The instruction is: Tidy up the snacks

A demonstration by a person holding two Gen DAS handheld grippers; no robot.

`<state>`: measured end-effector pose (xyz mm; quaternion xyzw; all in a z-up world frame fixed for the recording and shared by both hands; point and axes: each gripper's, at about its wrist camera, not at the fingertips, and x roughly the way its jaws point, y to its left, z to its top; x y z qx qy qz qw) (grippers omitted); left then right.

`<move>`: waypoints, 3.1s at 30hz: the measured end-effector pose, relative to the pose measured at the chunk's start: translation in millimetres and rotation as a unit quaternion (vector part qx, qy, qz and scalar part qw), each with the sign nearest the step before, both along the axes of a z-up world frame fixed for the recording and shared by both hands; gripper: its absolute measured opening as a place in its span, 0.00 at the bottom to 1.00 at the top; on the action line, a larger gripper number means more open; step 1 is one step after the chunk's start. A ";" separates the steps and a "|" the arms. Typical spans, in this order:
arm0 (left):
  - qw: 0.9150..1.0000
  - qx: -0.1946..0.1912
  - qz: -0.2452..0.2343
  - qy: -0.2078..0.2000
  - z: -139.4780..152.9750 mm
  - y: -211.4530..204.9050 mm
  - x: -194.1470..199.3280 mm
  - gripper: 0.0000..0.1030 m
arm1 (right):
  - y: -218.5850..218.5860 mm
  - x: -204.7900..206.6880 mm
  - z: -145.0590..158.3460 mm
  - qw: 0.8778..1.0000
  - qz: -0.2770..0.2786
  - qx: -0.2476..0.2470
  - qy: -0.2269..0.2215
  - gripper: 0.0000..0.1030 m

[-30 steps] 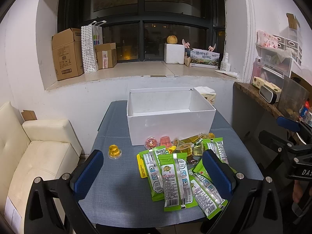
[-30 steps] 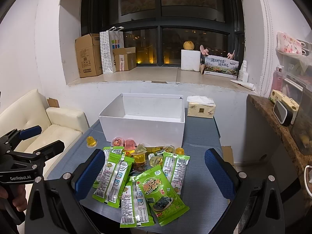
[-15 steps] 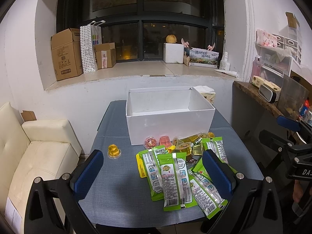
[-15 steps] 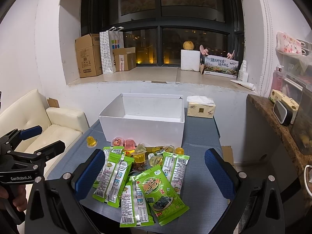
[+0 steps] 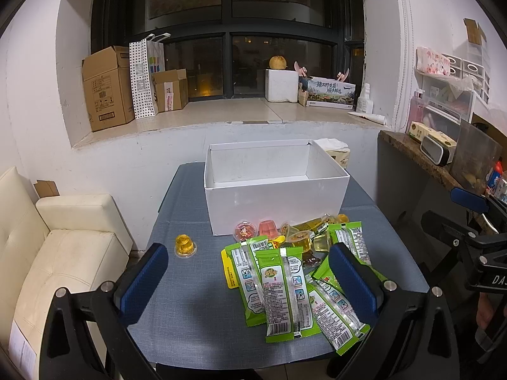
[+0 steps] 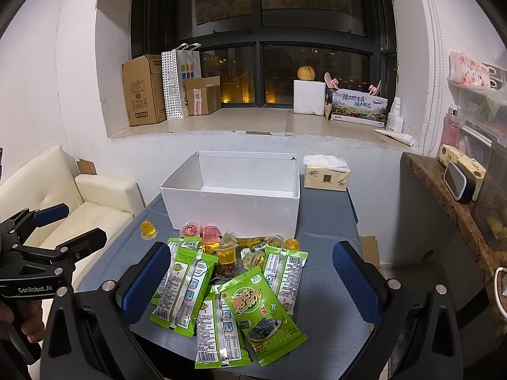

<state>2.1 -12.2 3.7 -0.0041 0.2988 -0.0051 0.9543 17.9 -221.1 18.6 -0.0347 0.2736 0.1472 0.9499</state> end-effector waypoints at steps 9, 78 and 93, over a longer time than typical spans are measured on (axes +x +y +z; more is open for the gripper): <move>1.000 0.002 -0.001 0.001 -0.6 1.2 1.9 1.00 | 0.5 2.1 -1.3 1.000 -0.002 0.000 0.005 1.00; 0.988 -0.047 0.015 0.143 -179.5 133.6 188.3 0.39 | 42.8 74.3 -90.4 0.984 0.028 0.092 0.147 0.71; 0.995 -0.043 -0.093 0.014 -52.0 59.4 134.8 0.36 | 37.5 90.8 -68.3 0.987 0.035 0.106 0.118 0.71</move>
